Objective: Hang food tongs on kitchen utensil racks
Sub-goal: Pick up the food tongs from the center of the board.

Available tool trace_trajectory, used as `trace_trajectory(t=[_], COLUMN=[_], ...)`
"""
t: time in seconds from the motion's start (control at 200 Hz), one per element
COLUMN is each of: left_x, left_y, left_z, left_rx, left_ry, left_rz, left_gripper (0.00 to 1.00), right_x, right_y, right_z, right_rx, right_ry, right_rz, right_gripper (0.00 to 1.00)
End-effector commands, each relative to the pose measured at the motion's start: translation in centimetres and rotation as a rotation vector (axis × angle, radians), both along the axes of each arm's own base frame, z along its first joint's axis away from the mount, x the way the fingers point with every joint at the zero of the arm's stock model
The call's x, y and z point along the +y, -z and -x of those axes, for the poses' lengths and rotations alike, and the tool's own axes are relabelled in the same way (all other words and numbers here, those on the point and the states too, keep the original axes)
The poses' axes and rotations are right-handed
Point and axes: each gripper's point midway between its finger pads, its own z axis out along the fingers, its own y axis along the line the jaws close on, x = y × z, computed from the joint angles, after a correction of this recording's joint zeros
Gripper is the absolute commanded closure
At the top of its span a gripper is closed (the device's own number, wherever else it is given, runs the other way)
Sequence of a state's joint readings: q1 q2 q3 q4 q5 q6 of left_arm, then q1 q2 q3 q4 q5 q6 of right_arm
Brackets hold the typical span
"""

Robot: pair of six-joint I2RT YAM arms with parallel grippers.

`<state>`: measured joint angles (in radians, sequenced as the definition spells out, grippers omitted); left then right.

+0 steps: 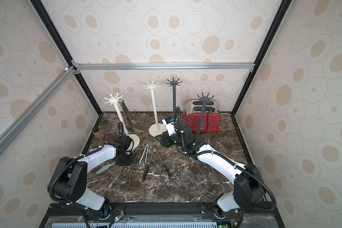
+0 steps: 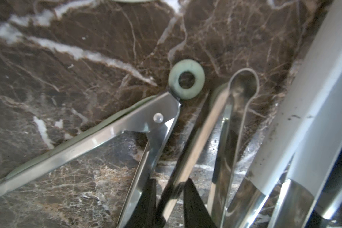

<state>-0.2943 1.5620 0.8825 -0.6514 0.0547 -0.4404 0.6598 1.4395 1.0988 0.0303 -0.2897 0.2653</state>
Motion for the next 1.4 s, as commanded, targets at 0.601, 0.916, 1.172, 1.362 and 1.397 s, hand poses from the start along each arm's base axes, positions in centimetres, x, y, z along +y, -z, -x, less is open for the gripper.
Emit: trace_trajectory(t=[0.601,0.916,1.172,1.362,1.397], left_x=[0.1,-0.7,-0.4,0.6,0.7], left_y=[-1.6,-7.8,-14.4,-18.3,-19.2], left_z=[-1.0,-2.0,-1.5,-0.7,-0.6], left_rx=[-0.043,-0.239,-0.449,-0.593,-0.624], left_ry=[0.029,0.050,0.060,0.049,0.053], left_rz=[-0.032,0.043,0.086,0.086,0.088], left_gripper=[1.00,1.00,1.00,1.00,1.00], right_x=[-0.9,-1.8,-3.7,-4.9,-5.0], right_y=[-1.0,-1.9,-2.7,-3.2,-3.2], right_z=[0.1,0.5,1.0,1.3,1.4], right_rx=[-0.018,-0.036,-0.049,-0.060,-0.062], right_ry=[0.028,0.049,0.085,0.102,0.104], right_rz=[-0.025,-0.035,-0.057,-0.069,-0.070], right_gripper=[0.40,0.40,0.40,0.40,0.40])
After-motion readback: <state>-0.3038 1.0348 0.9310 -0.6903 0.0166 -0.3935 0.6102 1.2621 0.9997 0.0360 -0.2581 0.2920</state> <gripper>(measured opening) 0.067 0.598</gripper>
